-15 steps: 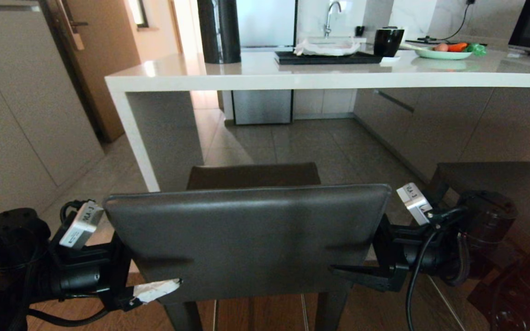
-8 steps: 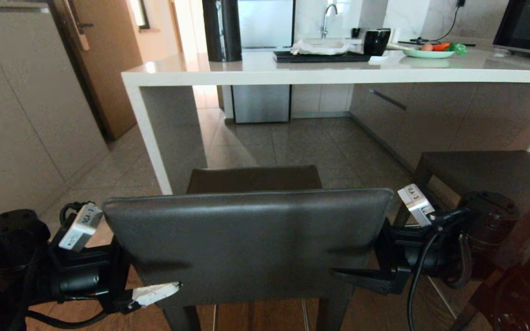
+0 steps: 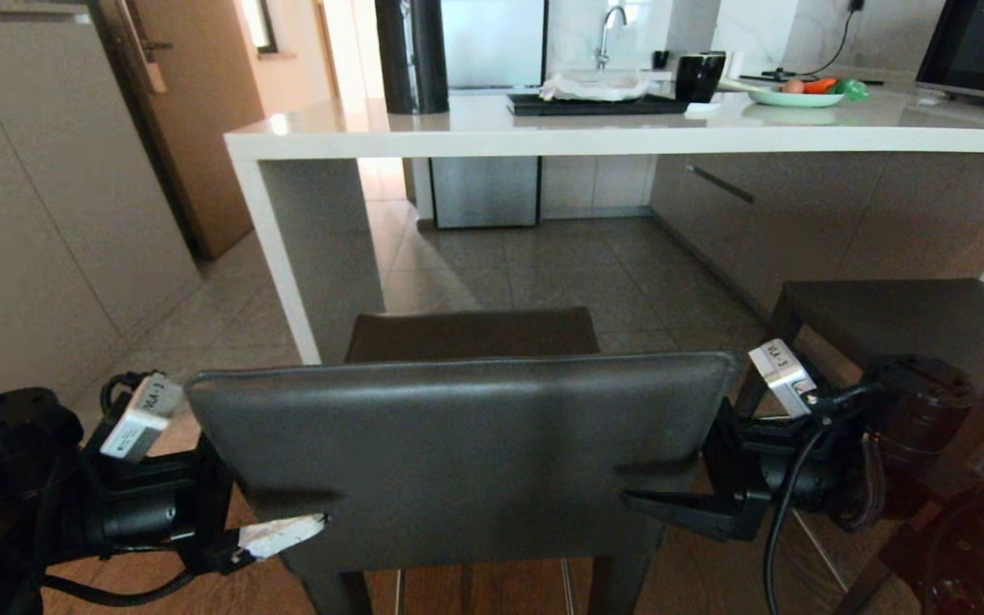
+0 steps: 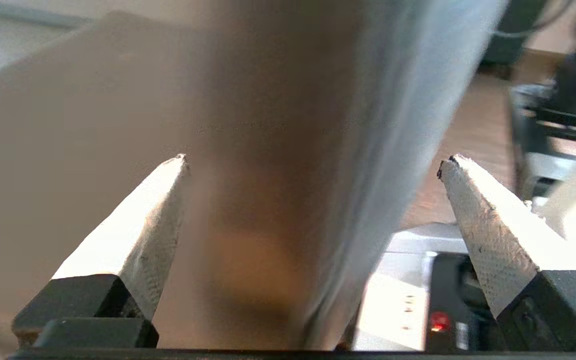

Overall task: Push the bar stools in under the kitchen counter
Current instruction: Pull the gray chair out from under the dining table, then push the gray chair back under the dining table

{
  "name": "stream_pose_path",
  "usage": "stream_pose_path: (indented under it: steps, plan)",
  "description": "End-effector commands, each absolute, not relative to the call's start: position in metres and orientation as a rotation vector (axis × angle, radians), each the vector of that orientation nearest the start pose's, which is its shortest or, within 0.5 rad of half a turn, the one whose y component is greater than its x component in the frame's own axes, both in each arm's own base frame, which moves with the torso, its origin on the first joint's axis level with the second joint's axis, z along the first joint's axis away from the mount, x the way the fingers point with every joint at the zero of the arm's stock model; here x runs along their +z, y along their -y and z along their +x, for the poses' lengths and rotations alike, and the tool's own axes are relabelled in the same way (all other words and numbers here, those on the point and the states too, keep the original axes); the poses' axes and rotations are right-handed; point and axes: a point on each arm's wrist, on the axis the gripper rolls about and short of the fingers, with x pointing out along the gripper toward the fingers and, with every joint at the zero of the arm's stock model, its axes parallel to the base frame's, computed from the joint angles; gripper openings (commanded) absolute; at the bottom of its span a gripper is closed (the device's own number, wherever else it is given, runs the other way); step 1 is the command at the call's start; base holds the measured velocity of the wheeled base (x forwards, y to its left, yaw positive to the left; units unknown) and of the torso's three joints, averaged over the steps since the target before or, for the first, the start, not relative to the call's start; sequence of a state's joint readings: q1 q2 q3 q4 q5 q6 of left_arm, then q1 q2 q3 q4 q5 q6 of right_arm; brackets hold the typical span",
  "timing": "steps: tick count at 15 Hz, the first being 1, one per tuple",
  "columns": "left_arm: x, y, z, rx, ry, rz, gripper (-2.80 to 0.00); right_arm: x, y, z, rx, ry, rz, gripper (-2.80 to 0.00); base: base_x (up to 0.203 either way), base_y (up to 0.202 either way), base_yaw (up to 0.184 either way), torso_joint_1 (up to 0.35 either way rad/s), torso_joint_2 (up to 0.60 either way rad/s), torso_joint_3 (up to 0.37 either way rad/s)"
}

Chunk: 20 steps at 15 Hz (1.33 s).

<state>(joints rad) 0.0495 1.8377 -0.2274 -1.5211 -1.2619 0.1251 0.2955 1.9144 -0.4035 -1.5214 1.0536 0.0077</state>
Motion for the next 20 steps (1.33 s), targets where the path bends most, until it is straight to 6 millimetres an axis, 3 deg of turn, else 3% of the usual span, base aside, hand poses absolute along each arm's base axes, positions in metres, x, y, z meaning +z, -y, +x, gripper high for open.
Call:
stream_pose_path:
  steps: [1,3,5,8,11,15,17,20]
  plan:
    - [0.105,-0.004,0.234,-1.164,0.007,0.056,0.0,0.118,-0.084,0.263,1.3,0.022,-0.004,0.0,0.0,0.0,0.0,0.0,0.0,0.0]
    - [0.106,-0.022,0.231,-1.088,0.006,0.056,0.0,0.121,-0.059,0.263,1.223,0.026,-0.006,0.0,0.0,0.0,0.0,0.0,0.0,0.0]
    - [0.104,-0.032,0.215,-1.036,-0.018,0.033,0.0,0.122,-0.044,0.252,1.194,0.015,-0.001,0.0,0.0,0.0,0.0,0.0,0.0,0.0]
    - [0.103,-0.035,0.182,-0.975,-0.048,0.003,0.0,0.134,-0.039,0.223,1.189,0.037,-0.013,0.0,0.0,0.0,0.0,0.0,0.0,0.0]
    - [0.112,-0.049,0.164,-0.865,-0.017,0.033,0.0,0.144,-0.03,0.194,1.153,0.072,-0.033,0.0,0.0,0.0,0.0,0.0,0.0,0.0]
    - [0.131,-0.065,0.142,-0.708,0.042,0.096,0.0,0.182,-0.015,0.148,1.048,0.214,-0.063,0.0,0.0,0.0,0.0,0.0,0.0,0.0]
    - [0.143,-0.062,0.134,-0.678,0.063,0.088,0.0,0.204,-0.009,0.13,0.896,0.277,0.054,0.0,0.0,0.0,0.0,0.0,0.0,0.0]
    - [0.17,-0.064,0.138,-0.512,0.115,-0.037,0.0,0.216,0.007,0.134,0.546,0.354,0.178,0.0,0.0,0.0,0.0,0.0,0.0,0.0]
